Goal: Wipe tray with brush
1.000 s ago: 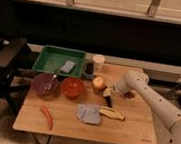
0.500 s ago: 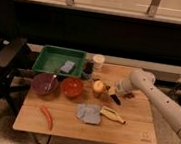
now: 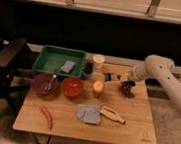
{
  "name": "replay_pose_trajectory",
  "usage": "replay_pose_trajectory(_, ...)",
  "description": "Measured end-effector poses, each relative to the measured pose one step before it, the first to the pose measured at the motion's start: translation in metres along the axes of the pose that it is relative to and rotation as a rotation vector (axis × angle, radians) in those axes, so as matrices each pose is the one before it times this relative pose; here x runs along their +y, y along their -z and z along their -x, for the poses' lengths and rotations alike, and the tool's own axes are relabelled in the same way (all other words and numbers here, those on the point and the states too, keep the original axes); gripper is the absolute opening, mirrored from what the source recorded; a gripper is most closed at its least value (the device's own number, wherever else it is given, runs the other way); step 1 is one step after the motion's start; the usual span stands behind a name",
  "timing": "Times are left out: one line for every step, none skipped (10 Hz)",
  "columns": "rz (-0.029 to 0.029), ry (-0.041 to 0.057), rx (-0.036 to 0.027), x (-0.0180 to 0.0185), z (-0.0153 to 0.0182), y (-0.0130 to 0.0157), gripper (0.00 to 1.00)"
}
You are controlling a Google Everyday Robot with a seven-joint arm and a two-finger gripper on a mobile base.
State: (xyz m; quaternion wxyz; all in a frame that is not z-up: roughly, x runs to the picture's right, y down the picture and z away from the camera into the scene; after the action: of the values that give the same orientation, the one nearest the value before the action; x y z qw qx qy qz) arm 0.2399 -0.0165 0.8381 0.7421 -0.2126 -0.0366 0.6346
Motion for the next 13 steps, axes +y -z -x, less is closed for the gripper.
replay_pose_trajectory(-0.01336, 0.00433, -0.03446, -0.00080, 0.01524, 0.01637, 0.00)
replay_pose_trajectory(-0.00828, 0.01416, -0.04444, 0.00336, 0.02045, 0.01828, 0.00)
replay_pose_trajectory(-0.00012, 0.02190, -0.03919, 0.00613, 0.01859, 0.01387, 0.00)
replay_pose_trajectory(0.00432, 0.02329, -0.03444, 0.00816, 0.01700, 0.01065, 0.00)
replay_pose_trajectory(0.02426, 0.04487, -0.04423, 0.01767, 0.02229, 0.01091, 0.00)
replay_pose_trajectory(0.02203, 0.03548, -0.01986, 0.01515, 0.01387, 0.00422, 0.00)
replay_pose_trajectory(0.00910, 0.01098, -0.00538, 0.00546, 0.00412, 0.00009, 0.00)
replay_pose_trajectory(-0.00212, -0.00057, 0.00064, -0.00125, -0.00077, 0.00044, 0.00)
replay_pose_trajectory(-0.00173, -0.00168, -0.00026, -0.00139, -0.00075, 0.00086, 0.00)
replay_pose_trajectory(0.00053, 0.00050, 0.00022, 0.00042, 0.00013, -0.00016, 0.00)
replay_pose_trajectory(0.00225, 0.00331, 0.00151, 0.00168, 0.00085, -0.00146, 0.00)
replay_pose_trajectory(0.00478, 0.01158, -0.00390, 0.00002, 0.00175, 0.00055, 0.00)
replay_pose_trajectory(0.01562, 0.02502, -0.01567, 0.00067, 0.00307, -0.00046, 0.00)
